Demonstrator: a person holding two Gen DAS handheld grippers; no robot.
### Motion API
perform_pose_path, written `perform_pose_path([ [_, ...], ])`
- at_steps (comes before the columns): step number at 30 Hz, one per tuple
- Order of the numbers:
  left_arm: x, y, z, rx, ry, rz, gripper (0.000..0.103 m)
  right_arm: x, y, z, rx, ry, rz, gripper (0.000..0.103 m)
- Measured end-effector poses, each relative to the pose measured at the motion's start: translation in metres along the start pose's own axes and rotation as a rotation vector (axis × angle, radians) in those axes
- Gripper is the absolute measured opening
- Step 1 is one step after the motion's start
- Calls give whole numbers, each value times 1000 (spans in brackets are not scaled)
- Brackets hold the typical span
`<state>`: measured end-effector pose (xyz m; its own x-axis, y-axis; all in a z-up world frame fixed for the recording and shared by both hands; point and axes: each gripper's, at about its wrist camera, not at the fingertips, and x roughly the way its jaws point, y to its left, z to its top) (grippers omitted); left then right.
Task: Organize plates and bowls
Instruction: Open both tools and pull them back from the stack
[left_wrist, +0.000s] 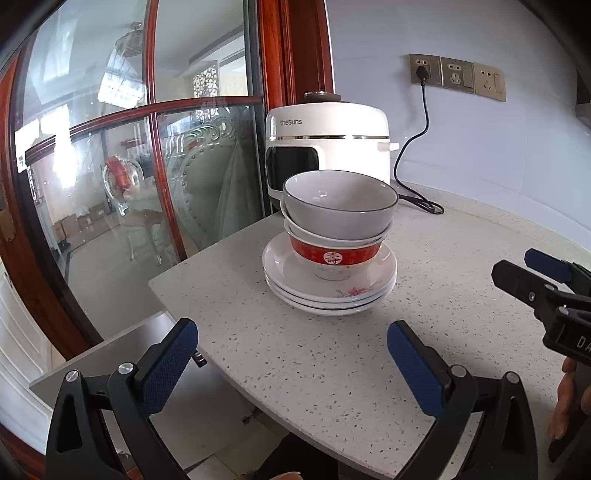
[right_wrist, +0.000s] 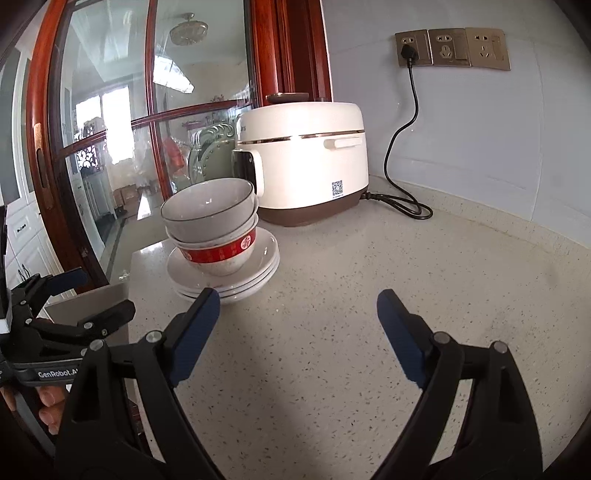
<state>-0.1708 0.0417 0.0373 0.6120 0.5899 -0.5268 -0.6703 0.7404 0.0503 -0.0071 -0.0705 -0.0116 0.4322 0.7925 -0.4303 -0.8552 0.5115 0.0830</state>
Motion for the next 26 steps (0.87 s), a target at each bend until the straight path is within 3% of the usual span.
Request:
perform_pose_path([
  [26,5,-3,-2,6,-3,31,103,5,4,-3,-12,24,1,89],
])
